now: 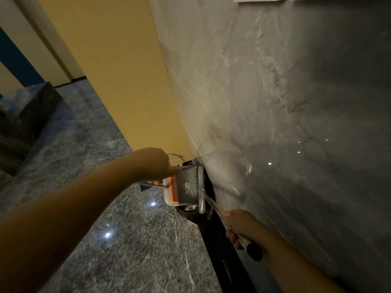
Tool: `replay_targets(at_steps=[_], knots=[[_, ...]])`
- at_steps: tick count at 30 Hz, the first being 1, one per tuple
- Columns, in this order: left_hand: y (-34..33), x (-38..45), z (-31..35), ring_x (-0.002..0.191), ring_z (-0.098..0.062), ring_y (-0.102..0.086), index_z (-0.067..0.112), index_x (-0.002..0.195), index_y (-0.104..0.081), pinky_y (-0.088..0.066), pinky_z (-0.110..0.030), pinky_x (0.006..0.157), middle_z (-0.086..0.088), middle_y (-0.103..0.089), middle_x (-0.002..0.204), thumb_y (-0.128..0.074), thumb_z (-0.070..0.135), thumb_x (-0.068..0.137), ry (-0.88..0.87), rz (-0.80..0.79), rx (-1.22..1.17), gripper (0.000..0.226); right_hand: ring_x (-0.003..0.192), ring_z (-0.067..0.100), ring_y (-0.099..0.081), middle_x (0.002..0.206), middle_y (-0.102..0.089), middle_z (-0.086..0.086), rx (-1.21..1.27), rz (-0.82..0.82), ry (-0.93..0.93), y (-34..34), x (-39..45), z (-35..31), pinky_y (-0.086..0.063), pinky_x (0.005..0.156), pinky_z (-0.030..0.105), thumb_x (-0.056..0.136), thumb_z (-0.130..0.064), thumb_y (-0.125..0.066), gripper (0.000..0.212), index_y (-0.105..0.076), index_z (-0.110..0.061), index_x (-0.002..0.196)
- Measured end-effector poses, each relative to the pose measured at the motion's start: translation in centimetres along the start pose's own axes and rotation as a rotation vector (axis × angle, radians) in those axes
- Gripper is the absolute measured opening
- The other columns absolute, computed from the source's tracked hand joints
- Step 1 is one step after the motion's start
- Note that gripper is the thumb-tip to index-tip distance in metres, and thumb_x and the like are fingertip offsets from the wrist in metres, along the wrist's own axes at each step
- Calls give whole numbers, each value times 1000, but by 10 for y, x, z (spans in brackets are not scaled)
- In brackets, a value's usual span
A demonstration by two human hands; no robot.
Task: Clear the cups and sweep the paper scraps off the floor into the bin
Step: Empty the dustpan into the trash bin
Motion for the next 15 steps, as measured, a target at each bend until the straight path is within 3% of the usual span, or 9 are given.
replay_targets(at_steps=[4, 9, 13, 15], knots=[[9, -3, -21, 78, -18, -60, 13, 85, -60, -54, -34, 74, -3, -60, 80, -37, 58, 98, 156, 155, 63, 52, 25, 10, -43, 67, -44, 9, 46, -28, -89, -1, 7, 6, -37, 33, 15, 100, -18, -40, 21, -46, -9, 82], [26, -13, -13, 71, -17, -57, 13, 82, -61, -47, -29, 61, -3, -59, 75, -39, 58, 97, 139, 208, 65, 52, 32, 9, -44, 67, -47, 7, 29, -8, -69, -1, 8, 2, -37, 37, 17, 98, -14, -41, 19, -48, -13, 81], [14, -15, -2, 69, -13, -56, 19, 78, -58, -54, -32, 68, 2, -57, 72, -38, 61, 96, 121, 178, 129, 49, 31, 10, -43, 63, -47, 9, 6, -20, -95, -4, 4, 0, -36, 40, 19, 98, -19, -39, 21, -47, -10, 81], [3, -12, 4, 65, -12, -54, 19, 77, -55, -51, -31, 62, 3, -56, 71, -38, 61, 96, 110, 187, 136, 48, 31, 10, -44, 61, -47, 8, 14, -23, -106, -4, 2, 1, -35, 42, 20, 98, -20, -40, 23, -47, -10, 79]])
Point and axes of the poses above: each hand's wrist, its own x-axis towards the middle knuckle, its own y-axis out of the back of the hand, z = x × y, the point moved 4 cm from there along x, towards the middle knuckle
